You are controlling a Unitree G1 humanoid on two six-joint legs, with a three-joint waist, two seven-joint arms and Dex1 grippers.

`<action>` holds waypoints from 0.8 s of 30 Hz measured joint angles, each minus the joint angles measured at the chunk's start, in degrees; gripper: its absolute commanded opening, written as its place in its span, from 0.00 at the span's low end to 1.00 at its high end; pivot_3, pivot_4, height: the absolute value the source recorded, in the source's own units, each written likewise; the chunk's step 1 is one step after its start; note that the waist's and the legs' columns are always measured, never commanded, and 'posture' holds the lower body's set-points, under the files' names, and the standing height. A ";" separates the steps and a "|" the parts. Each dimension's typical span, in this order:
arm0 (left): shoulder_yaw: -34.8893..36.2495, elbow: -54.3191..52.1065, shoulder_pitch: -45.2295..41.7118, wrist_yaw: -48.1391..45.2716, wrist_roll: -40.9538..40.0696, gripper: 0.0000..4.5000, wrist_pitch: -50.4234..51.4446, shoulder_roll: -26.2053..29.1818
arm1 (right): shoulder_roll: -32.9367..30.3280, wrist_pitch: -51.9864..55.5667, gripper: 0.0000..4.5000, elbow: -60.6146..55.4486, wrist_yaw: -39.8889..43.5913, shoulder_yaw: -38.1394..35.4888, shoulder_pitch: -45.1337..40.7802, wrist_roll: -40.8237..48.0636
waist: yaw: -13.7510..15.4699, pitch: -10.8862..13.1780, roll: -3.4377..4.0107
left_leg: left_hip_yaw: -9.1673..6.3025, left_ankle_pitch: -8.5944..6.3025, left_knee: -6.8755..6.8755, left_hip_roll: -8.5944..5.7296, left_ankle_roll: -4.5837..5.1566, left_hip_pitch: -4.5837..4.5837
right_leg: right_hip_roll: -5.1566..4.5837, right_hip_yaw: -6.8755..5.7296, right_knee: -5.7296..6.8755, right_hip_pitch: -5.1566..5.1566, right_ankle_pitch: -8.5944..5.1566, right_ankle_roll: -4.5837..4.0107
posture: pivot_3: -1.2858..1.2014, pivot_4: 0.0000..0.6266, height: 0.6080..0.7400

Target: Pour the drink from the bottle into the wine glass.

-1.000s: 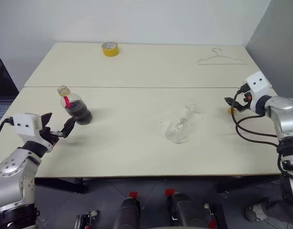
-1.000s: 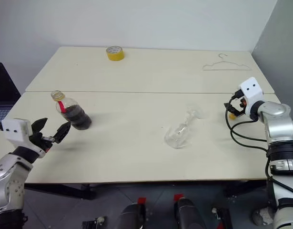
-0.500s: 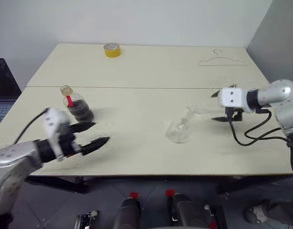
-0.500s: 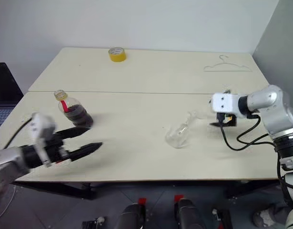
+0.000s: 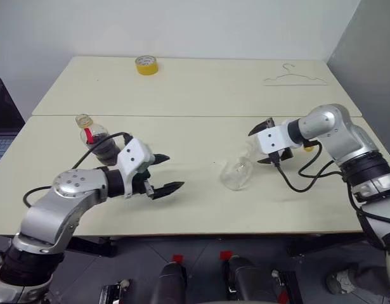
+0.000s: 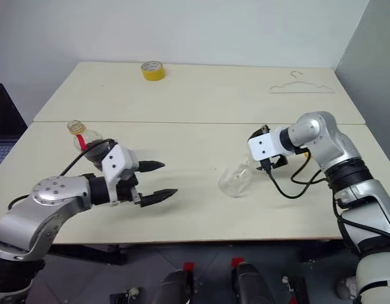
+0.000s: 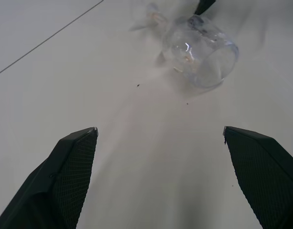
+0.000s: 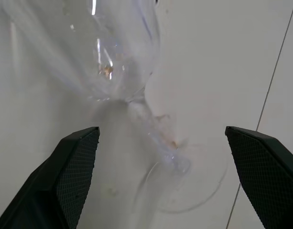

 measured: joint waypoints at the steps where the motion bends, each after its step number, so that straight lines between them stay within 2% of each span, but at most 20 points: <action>1: -0.64 -0.32 -0.24 0.00 0.19 0.99 0.28 -0.33 | 0.63 -0.63 1.00 0.91 -0.36 0.14 -0.29 -0.55 | 0.02 0.00 0.00 | 0.00 0.00 0.00 -0.01 0.00 0.00 | -0.01 0.01 0.01 0.00 0.00 0.00 | 0.52 0.24 1.00; 8: -3.11 -1.08 -2.65 0.70 0.96 0.99 2.14 -2.92 | 2.55 -4.02 1.00 7.28 -4.12 2.13 -2.32 -5.96 | 0.45 0.00 0.00 | -0.02 0.00 0.02 -0.02 0.00 0.01 | -0.01 0.01 0.07 -0.01 0.00 -0.01 | 0.52 0.24 1.00; 9: -3.68 -1.11 -3.26 0.87 1.15 1.00 2.57 -3.32 | 2.89 -4.62 0.96 8.41 -4.85 2.20 -2.81 -6.59 | 0.44 0.00 0.00 | -0.02 0.00 0.03 -0.03 0.00 0.02 | -0.01 0.02 0.11 -0.01 0.00 -0.01 | 0.52 0.24 1.00; 11: -4.58 -1.22 -3.87 1.01 1.35 1.00 2.88 -3.80 | 3.57 -5.37 0.87 10.05 -6.41 2.21 -3.53 -7.98 | 0.44 0.00 0.00 | -0.02 0.00 0.07 -0.04 0.00 0.03 | -0.01 0.03 0.25 -0.02 -0.02 -0.03 | 0.52 0.24 1.00; 15: -5.19 -1.26 -4.34 1.00 1.47 1.00 3.05 -4.21 | 4.51 -6.23 0.58 12.38 -7.68 2.22 -3.68 -8.71 | 0.43 0.00 0.00 | -0.04 0.01 0.09 -0.06 0.00 0.10 | 0.00 0.04 0.47 -0.05 -0.07 -0.11 | 0.52 0.24 1.00; 22: -5.29 -1.05 -4.73 0.81 2.67 1.00 2.82 -4.31 | 5.02 -6.85 0.01 12.54 -7.73 2.16 -3.67 -9.55 | 0.35 0.00 0.00 | -0.08 0.01 0.36 -0.04 0.00 0.13 | 0.04 0.03 0.76 -0.05 -0.09 -0.14 | 0.52 0.24 1.00; 24: -5.29 -0.84 -4.73 0.57 3.03 1.00 2.70 -4.31 | 5.03 -6.92 0.00 12.50 -7.73 2.11 -3.65 -9.53 | 0.35 0.00 0.00 | -0.10 0.01 0.47 -0.03 0.00 0.12 | 0.04 0.02 0.78 -0.03 -0.09 -0.13 | 0.52 0.24 1.00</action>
